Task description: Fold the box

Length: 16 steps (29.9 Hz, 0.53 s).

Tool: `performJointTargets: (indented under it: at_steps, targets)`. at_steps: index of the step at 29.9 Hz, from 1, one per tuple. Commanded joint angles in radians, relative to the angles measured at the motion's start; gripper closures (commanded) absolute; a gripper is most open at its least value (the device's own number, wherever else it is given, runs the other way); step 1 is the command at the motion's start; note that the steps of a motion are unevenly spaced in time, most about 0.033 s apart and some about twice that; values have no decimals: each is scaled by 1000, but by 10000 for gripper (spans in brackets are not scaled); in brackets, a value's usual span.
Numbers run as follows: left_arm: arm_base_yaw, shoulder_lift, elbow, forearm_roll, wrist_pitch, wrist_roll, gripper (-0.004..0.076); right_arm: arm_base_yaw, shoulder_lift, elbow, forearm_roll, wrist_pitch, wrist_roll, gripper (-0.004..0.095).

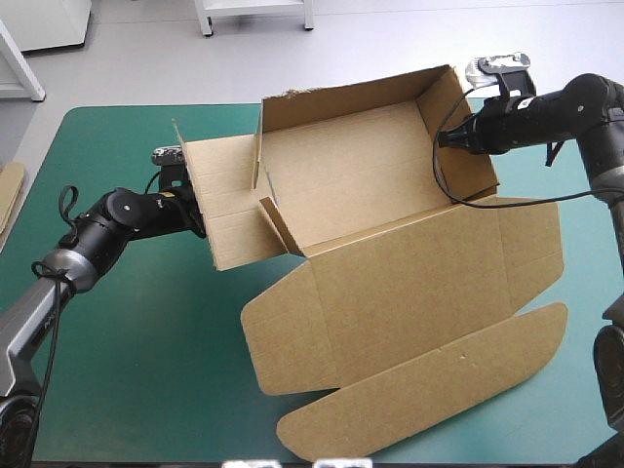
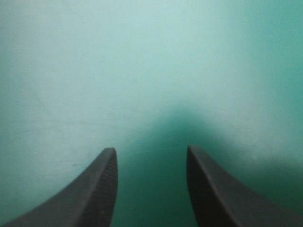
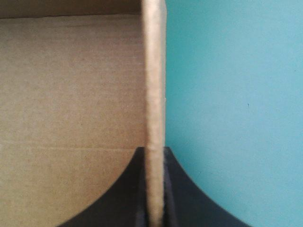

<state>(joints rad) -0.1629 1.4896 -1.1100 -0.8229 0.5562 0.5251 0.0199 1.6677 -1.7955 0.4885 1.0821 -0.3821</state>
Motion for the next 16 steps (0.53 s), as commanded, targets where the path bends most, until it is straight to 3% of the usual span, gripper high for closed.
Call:
performJointTargets:
  at_steps: [1,8,16]
  targets:
    - [29,-33,-59,-249,86,175,393,-9,-42,-29,32,-48,1,925]
    - [59,-33,-93,-472,306,283,393,-9,-42,-29,10,-53,3,925]
    - [59,-33,-93,-718,360,390,360,-9,-41,-29,8,-72,10,925]
